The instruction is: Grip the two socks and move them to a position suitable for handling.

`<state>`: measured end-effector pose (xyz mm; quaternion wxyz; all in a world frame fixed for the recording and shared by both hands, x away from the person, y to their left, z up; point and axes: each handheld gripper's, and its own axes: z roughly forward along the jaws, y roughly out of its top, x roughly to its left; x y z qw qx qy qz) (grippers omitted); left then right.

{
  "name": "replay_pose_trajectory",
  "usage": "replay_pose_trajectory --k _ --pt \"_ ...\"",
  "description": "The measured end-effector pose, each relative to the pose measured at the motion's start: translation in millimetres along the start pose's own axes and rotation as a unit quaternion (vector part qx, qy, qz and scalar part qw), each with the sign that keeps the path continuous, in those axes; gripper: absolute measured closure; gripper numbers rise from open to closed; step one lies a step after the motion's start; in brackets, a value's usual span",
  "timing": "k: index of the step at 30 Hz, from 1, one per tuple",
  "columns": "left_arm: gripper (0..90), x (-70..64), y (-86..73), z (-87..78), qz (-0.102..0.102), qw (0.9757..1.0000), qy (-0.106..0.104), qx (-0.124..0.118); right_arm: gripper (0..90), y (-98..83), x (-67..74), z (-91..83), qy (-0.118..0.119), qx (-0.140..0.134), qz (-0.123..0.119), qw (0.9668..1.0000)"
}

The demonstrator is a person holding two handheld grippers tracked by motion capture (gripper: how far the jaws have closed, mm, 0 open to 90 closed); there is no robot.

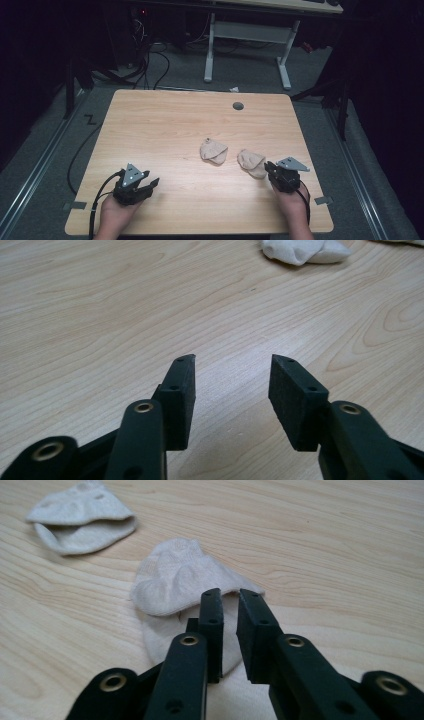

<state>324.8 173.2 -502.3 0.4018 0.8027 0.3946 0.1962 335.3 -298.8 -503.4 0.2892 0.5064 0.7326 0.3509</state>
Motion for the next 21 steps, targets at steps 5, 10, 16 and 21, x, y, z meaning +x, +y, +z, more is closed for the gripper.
replay_pose_trajectory --k 5,10,16,21 --pt "58.4 0.5 -2.3 -4.8 -0.003 1.0000 -0.007 -0.006 89.9 0.8 0.2 11.5 0.006 0.022 -0.007 0.9997" --pt "62.1 0.7 -3.6 -6.8 -0.006 0.9999 -0.014 -0.005 89.9 -1.1 2.5 17.6 0.006 0.044 -0.016 0.9989" --pt "60.1 0.5 -3.9 -6.3 -0.003 0.9999 -0.014 -0.002 89.9 -3.6 5.9 23.8 0.003 0.064 -0.025 0.9976" --pt "59.2 1.1 -4.2 -5.4 -0.004 0.9999 -0.015 0.000 89.8 -6.3 13.3 25.4 0.017 0.073 -0.036 0.9965"
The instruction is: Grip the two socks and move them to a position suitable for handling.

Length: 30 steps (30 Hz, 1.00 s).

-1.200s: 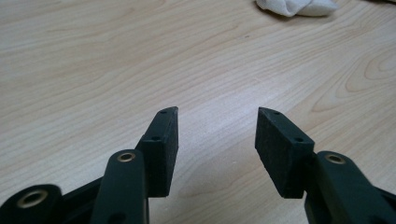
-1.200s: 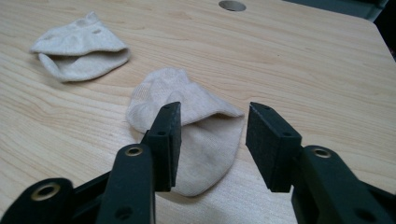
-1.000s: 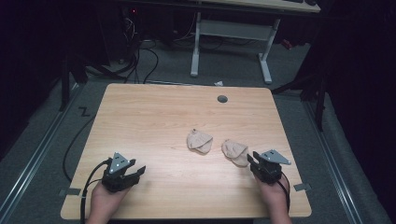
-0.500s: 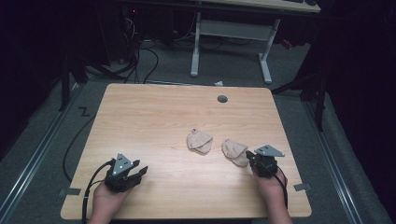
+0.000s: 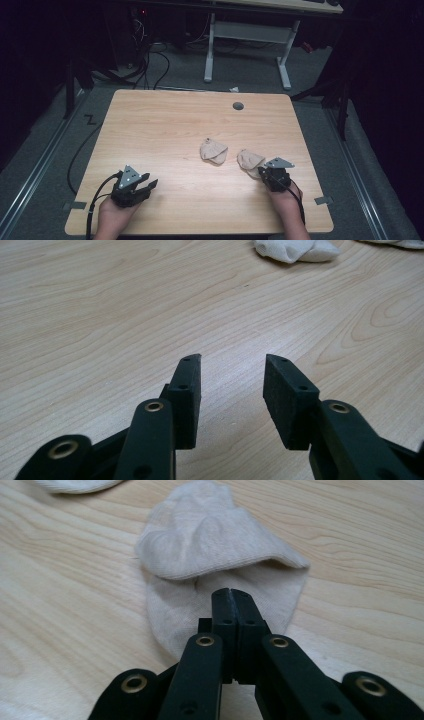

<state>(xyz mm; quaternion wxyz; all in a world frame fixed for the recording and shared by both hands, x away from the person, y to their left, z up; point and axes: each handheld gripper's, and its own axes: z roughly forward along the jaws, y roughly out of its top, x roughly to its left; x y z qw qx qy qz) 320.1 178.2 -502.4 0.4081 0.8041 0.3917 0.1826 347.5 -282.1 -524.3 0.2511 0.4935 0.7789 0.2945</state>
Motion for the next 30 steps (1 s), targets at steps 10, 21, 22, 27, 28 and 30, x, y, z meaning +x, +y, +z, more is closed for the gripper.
replay_pose_trajectory --k 10,21,22,27,28,30 --pt "57.5 -3.5 0.6 0.9 0.003 1.0000 -0.002 0.001 89.7 0.0 31.9 -3.6 0.040 -0.006 -0.046 0.9981" --pt "55.7 -2.5 1.0 1.4 -0.003 1.0000 -0.005 -0.001 89.7 5.0 71.3 -3.6 0.089 -0.011 -0.083 0.9925" --pt "55.7 -2.7 1.1 1.7 -0.005 1.0000 -0.006 -0.002 89.7 5.8 75.7 -3.2 0.095 -0.013 -0.089 0.9914" --pt "55.3 -4.0 1.3 1.9 0.000 1.0000 -0.008 0.000 89.7 11.4 95.4 -6.5 0.125 -0.017 -0.114 0.9855" --pt "55.3 -4.1 1.5 2.1 -0.001 1.0000 -0.010 -0.001 89.8 14.1 96.0 -11.4 0.120 -0.030 -0.115 0.9856" --pt "55.2 -4.4 1.6 2.3 -0.002 0.9999 -0.011 -0.002 89.8 17.5 94.2 -16.5 0.117 -0.046 -0.110 0.9860"
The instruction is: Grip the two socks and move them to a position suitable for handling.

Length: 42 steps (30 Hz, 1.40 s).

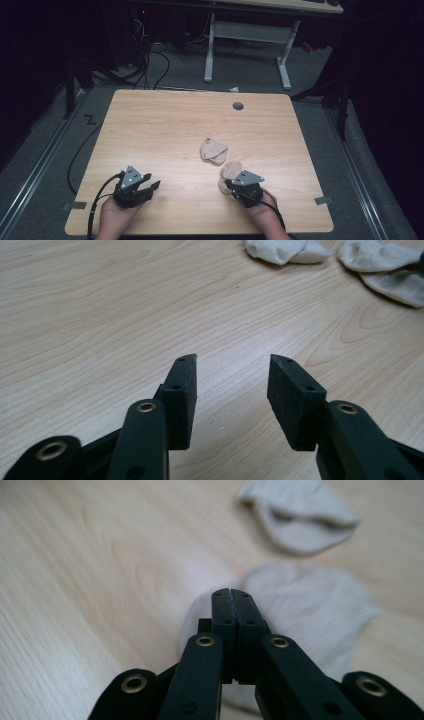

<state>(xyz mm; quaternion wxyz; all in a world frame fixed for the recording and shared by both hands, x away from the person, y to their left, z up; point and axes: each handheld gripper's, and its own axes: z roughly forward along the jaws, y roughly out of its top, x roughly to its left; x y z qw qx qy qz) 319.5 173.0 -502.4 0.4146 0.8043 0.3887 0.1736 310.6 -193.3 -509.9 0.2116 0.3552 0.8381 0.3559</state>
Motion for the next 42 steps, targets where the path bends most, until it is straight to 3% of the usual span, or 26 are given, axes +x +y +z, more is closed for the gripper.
replay_pose_trajectory --k 1,2,7,10,12,19,20,25,26,30,32,42 --pt "55.2 -0.2 0.2 0.2 0.002 1.0000 0.000 0.001 89.8 3.0 -3.0 -4.9 -0.007 -0.013 0.004 0.9999" --pt "55.2 -0.9 0.4 0.8 0.002 1.0000 0.000 0.001 89.8 5.3 -12.5 -12.0 -0.038 -0.027 0.011 0.9989" --pt "55.3 -3.6 0.9 2.6 0.006 1.0000 -0.002 0.003 89.7 -2.8 -39.8 -9.8 -0.077 -0.011 0.054 0.9955" --pt "55.3 -5.9 1.5 3.2 0.007 1.0000 -0.005 0.002 89.7 -8.2 -51.1 -1.5 -0.071 0.006 0.073 0.9947" --pt "55.4 -7.4 1.8 3.3 0.011 0.9999 -0.010 0.006 89.7 -10.0 -50.9 2.5 -0.065 0.015 0.077 0.9948" --pt "57.5 -14.7 3.9 4.1 0.013 0.9996 -0.025 0.004 89.3 -11.4 -34.7 8.7 -0.039 0.033 0.048 0.9975" --pt "58.3 -18.0 4.3 4.4 0.016 0.9994 -0.030 0.005 89.3 -10.7 -27.7 11.3 -0.032 0.038 0.035 0.9981" --pt "59.5 -24.9 5.2 6.7 0.020 0.9990 -0.038 0.008 89.3 -7.3 -14.4 15.4 -0.009 0.032 0.024 0.9992" --pt "59.8 -29.0 5.4 8.5 0.021 0.9988 -0.043 0.009 89.3 -5.2 -6.7 17.5 0.009 0.029 0.017 0.9994" --pt "61.5 -37.9 5.6 11.5 0.028 0.9981 -0.052 0.016 89.3 -0.2 9.1 20.8 0.030 0.028 -0.011 0.9991" --pt "62.2 -49.2 6.4 15.5 0.035 0.9969 -0.068 0.021 89.2 1.5 15.6 22.2 0.040 0.025 -0.020 0.9987" --pt "69.7 -83.8 12.2 37.8 0.060 0.9922 -0.100 0.043 86.9 8.9 35.4 28.2 0.069 0.021 -0.039 0.9966"
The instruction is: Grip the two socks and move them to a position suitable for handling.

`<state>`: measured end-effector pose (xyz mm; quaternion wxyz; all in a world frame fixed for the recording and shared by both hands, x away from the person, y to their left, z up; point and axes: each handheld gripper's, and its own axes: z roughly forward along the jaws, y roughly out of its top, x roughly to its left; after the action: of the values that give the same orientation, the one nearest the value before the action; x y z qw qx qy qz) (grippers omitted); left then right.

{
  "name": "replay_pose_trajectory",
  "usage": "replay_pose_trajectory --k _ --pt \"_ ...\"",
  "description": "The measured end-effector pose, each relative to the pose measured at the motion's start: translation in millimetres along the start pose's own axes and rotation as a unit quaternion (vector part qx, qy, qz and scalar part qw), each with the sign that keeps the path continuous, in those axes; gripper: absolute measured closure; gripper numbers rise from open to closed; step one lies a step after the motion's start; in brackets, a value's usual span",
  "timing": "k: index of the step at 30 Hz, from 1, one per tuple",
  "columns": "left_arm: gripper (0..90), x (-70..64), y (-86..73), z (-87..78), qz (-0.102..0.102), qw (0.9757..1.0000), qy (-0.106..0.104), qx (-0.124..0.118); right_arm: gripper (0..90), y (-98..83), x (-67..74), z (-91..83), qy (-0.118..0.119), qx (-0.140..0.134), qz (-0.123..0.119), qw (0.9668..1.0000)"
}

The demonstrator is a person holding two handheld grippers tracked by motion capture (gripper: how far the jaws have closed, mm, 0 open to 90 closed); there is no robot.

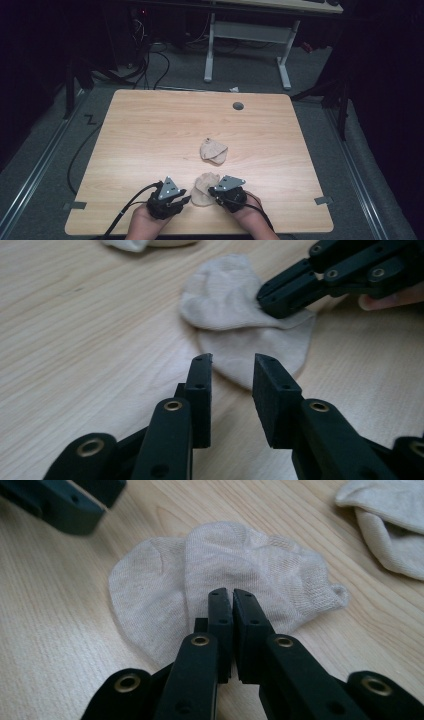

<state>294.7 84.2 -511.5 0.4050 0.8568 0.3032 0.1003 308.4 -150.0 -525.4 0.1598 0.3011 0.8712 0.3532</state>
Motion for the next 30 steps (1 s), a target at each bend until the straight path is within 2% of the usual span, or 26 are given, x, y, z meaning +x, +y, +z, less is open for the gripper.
replay_pose_trajectory --k 4,9,16,19,20,22,26,30 --pt "71.3 -6.1 0.1 5.2 0.008 0.9999 -0.007 0.007 86.3 1.1 3.3 0.9 0.001 0.000 -0.002 1.0000" --pt "73.9 -6.9 -1.3 10.5 0.011 0.9998 -0.004 0.017 85.3 1.5 3.5 1.0 0.002 0.001 -0.002 1.0000" --pt "75.0 -6.4 -4.4 17.0 0.011 0.9995 0.003 0.031 78.0 5.3 3.0 0.0 0.000 0.001 0.002 1.0000" --pt "74.9 -6.2 -5.0 17.3 0.009 0.9995 0.002 0.030 74.9 9.0 4.1 -3.0 -0.006 -0.009 0.004 0.9999" --pt "74.9 -6.8 -5.2 17.4 0.012 0.9995 0.004 0.029 71.3 14.7 6.0 -6.1 -0.007 -0.026 0.006 0.9996" --pt "75.2 -6.9 -5.7 17.6 0.013 0.9996 0.004 0.026 67.1 20.8 8.9 -6.4 -0.005 -0.040 0.012 0.9991" --pt "75.2 -7.4 -6.5 17.7 0.016 0.9996 0.006 0.024 60.1 28.6 16.4 2.6 -0.007 -0.036 0.009 0.9993" --pt "75.1 -6.9 -7.1 17.7 0.013 0.9997 0.004 0.022 59.9 32.7 20.9 9.4 -0.028 -0.028 0.002 0.9992"
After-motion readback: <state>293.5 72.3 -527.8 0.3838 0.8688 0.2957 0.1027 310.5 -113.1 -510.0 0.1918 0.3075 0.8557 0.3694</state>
